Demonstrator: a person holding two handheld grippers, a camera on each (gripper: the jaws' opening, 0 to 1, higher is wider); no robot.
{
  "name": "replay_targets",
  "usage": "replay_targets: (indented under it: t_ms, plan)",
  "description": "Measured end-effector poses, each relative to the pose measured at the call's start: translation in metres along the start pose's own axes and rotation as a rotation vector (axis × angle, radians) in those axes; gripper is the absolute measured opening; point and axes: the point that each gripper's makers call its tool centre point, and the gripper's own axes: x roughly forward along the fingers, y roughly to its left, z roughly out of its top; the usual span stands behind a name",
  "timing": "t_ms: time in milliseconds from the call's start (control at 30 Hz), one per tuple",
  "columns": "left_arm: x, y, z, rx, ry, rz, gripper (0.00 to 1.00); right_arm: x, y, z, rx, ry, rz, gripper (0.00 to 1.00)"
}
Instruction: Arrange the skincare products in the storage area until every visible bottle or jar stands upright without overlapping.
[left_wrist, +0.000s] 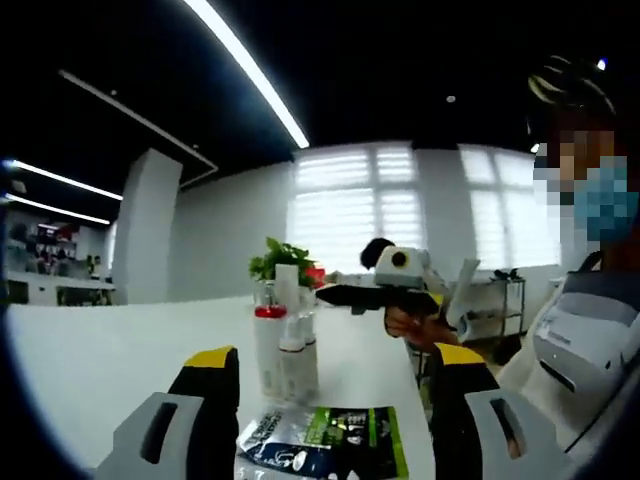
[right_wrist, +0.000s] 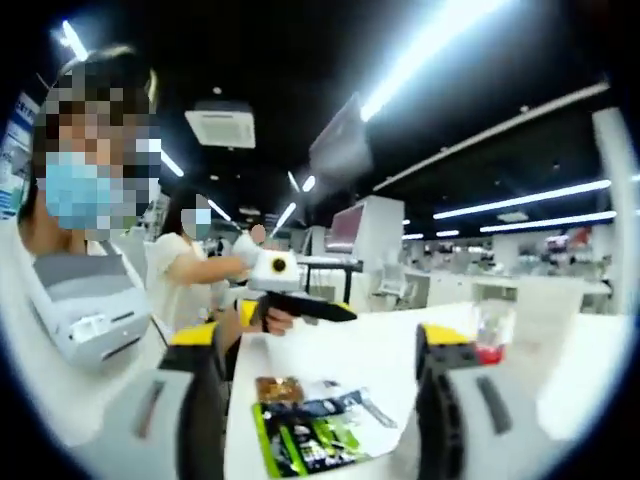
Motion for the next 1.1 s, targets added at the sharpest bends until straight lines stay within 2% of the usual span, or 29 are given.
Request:
replay_targets:
  t_ms: [100,267,367,567,800,1100]
  plan:
    - [-0.003,-0.003,0.0,-0.008,-0.009,-0.024,0.77,-0.002,0.002,-0.008,-0.016,0.049,-0.006,0.77]
    - [-0.01,-0.003,0.002,-0.019,-0.037,-0.022,0.76,-0.005,0.004,-0.011,-0.009,0.054,0.002,0.72]
    - [-0.01,-0.005,0.007,-0.021,-0.057,-0.029,0.75,-0.004,0.005,-0.011,-0.01,0.052,0.003,0.72]
    - [-0.009,-0.012,0.003,-0.008,-0.047,-0.048,0.74,-0.004,0.009,-0.018,-0.016,0.081,0.015,0.68]
    - [-0.011,-0.01,0.007,-0.009,-0.067,-0.044,0.74,-0.006,0.008,-0.018,-0.015,0.08,0.012,0.67]
    - [-0.01,-0.01,0.003,-0.009,-0.053,-0.05,0.73,-0.007,0.007,-0.019,-0.015,0.083,0.01,0.66]
